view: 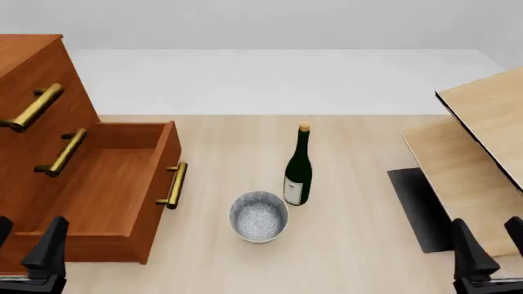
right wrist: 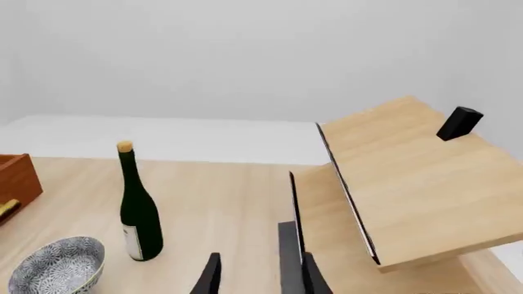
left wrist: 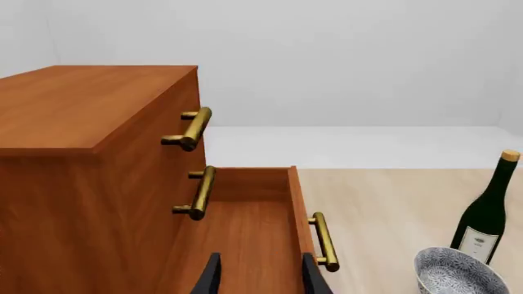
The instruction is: Put the wine bottle in the bottom drawer of the cabinet.
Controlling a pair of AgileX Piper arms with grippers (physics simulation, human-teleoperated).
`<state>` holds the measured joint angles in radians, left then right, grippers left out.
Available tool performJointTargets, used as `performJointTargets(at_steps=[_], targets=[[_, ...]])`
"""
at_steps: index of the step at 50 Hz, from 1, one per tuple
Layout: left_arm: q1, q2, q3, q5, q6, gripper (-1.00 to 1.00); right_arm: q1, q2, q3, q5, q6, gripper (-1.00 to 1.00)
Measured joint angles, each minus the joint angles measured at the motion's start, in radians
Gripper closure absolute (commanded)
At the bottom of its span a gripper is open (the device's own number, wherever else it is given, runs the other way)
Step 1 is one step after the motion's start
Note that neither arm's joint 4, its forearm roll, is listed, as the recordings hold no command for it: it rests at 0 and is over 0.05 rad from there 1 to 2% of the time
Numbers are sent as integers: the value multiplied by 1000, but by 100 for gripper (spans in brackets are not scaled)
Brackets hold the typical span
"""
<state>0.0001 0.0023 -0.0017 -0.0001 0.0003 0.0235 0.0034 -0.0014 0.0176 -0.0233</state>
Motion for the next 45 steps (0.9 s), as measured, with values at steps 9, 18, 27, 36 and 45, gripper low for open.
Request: performJointTargets(at_steps=[9,18,27,36,45], targets=[[0,3,-2,0,6,-100,-15,8,-1,-12,9,-100],[8,9,-6,0,6,-100,-17,12,-2,-16,9,-100],[34,27,-58,21,-7,-100,-16,14,-2,-17,9,-100],[45,85,-166,52,9,-100,-12,11,-2,-13,8,-100],[36,189,-271,73,46,-100,-7,12,-2,-11,4,-100]])
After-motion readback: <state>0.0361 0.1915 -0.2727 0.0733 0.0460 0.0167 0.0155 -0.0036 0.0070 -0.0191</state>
